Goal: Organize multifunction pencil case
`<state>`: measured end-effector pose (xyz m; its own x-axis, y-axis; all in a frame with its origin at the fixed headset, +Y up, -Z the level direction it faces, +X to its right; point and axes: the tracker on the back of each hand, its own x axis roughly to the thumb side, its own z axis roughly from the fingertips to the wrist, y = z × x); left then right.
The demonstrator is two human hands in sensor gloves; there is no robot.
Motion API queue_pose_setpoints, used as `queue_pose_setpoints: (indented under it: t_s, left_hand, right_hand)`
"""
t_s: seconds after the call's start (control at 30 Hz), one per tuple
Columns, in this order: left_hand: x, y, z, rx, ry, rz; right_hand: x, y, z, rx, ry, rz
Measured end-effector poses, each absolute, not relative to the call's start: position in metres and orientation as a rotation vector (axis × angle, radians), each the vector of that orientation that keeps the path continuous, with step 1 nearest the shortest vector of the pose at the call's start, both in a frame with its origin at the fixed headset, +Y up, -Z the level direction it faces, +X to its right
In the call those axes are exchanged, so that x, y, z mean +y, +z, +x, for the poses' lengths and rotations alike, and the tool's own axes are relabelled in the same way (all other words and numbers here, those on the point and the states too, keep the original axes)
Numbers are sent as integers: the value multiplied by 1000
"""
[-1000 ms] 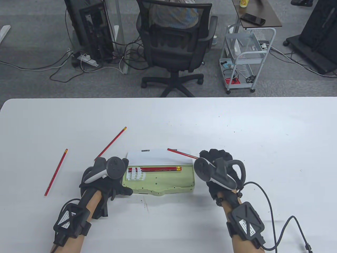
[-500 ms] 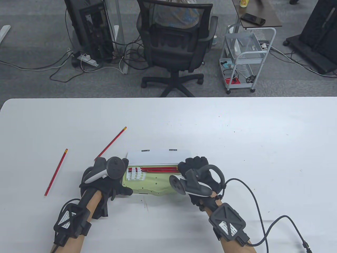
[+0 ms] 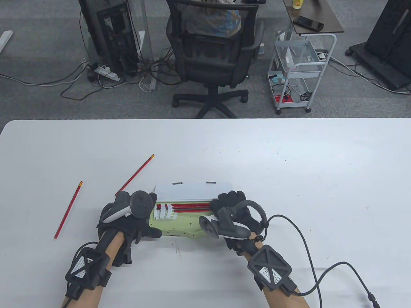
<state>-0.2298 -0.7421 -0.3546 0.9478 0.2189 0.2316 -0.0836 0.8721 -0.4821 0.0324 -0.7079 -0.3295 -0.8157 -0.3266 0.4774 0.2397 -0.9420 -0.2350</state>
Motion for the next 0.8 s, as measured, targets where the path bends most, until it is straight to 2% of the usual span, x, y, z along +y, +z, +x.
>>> queue_pose_setpoints:
  t_s: [0.63, 0.8]
  left_hand:
    - [-742, -355, -229, -285, 155, -485]
    - [-742, -355, -229, -287, 161, -487]
  right_hand:
    - [-718, -327, 19, 336, -2712, -832]
    - [-710, -331, 30, 338, -2808, -805]
